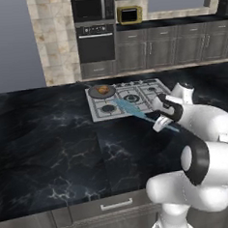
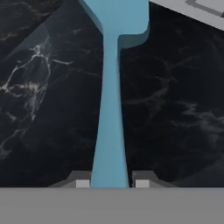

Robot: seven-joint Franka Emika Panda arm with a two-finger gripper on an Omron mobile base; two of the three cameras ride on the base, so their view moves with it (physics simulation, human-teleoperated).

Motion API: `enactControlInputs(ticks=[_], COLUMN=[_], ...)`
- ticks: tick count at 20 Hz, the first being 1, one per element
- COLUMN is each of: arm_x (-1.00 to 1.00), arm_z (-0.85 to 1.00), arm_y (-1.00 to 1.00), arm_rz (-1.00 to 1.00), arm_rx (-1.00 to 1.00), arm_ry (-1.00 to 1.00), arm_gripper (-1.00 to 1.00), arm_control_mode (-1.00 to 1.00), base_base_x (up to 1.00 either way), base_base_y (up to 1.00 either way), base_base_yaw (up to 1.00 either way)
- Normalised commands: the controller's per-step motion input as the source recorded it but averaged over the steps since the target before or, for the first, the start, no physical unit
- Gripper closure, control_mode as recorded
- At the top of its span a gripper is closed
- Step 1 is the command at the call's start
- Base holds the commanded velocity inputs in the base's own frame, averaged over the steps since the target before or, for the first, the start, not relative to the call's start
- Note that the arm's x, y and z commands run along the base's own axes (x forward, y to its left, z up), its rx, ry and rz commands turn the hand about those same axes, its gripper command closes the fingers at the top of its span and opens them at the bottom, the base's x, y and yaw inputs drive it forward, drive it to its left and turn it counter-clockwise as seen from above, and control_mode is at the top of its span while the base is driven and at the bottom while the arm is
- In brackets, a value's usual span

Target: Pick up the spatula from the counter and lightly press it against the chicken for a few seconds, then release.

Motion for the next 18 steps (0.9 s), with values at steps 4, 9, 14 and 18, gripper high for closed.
enactControlInputs(ticks=[4,9,14,18], arm_x=[-0.50,-0.48,-0.43,-0.46], arm_z=[0.29,0.35,0.08,0.00], arm_y=[0.11,0.03,0.01,0.00], arm_rz=[-0.34,-0.24,-0.19,-0.20], arm_rx=[0.00,0.00,0.00,0.00], arm_ry=[0.07,0.18,0.04,0.02], arm_gripper=[1.00,1.00,1.00,1.00], arm_control_mode=[-1.00,-1.00,-1.00,-1.00], base_base_x=[0.00,0.00,0.00,0.00], base_base_y=[0.00,0.00,0.00,0.00], base_base_yaw=[0.00,0.00,0.00,0.00])
